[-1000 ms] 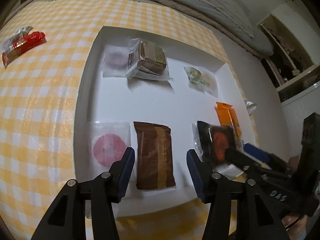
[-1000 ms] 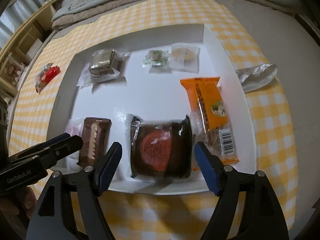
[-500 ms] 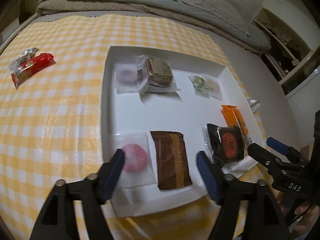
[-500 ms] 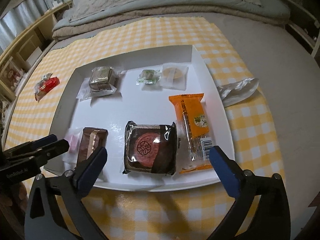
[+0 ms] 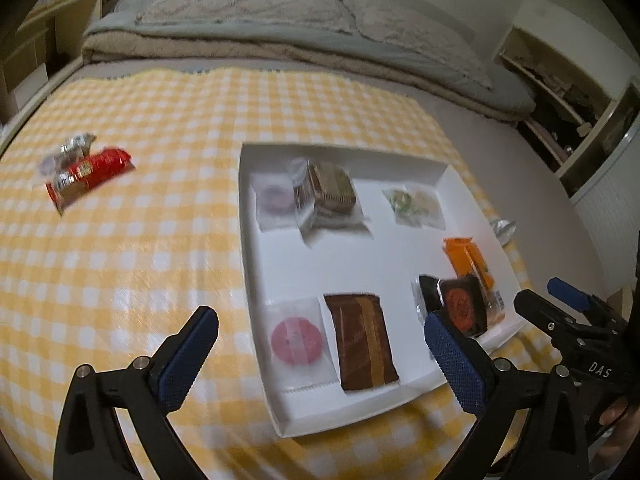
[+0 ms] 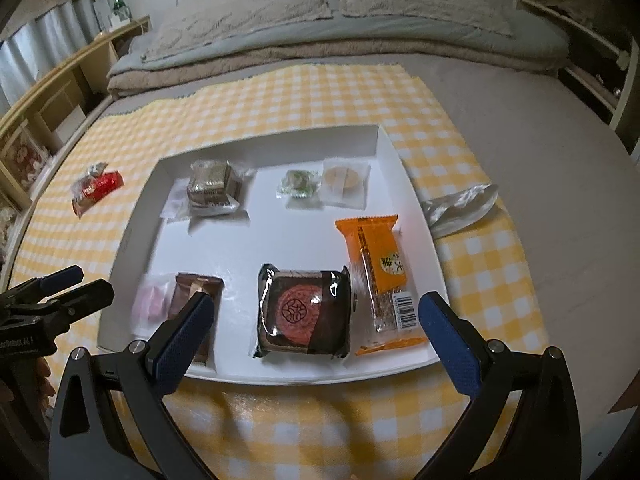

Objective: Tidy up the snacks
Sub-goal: 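Move both tools away from the tray toward the snacks on the cloth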

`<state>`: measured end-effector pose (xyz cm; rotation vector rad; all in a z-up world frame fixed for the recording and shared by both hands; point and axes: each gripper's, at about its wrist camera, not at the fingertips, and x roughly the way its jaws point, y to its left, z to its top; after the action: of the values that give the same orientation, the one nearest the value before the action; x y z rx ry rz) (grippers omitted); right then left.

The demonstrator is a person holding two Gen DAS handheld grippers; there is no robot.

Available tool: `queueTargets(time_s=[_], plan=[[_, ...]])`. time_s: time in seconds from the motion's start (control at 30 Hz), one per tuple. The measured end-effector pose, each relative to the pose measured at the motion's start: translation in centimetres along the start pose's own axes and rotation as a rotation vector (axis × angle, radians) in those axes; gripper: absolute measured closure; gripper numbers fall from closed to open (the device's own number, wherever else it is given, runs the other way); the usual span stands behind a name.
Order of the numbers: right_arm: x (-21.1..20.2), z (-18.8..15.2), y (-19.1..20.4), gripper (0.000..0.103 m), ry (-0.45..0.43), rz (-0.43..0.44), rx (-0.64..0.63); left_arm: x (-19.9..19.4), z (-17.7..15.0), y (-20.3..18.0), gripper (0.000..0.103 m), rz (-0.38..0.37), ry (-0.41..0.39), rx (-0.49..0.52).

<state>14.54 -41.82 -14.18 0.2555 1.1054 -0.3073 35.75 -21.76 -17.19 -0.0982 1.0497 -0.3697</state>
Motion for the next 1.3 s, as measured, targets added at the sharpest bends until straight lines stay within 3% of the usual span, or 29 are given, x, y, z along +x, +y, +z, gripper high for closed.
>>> queueTargets(time_s=[0.7,0.9,1.3], plan=[[-8.2,5.2,3.1,0.000,-0.298,-0.003,-0.001,-11.6,3.4,4.8,0.000,0.057,-0.274,0.058],[-8.4,7.1,5.4,0.000,-0.339,0.013,-0.013,-14.1,4.5,7.4,0.000,0.090,-0.313,0.076],[-5.4,11.9,13.7,0.000,-0.353,0.102,-0.055,-17.1,7.4,15.7,0.000,0.197,-0.367,-0.014]])
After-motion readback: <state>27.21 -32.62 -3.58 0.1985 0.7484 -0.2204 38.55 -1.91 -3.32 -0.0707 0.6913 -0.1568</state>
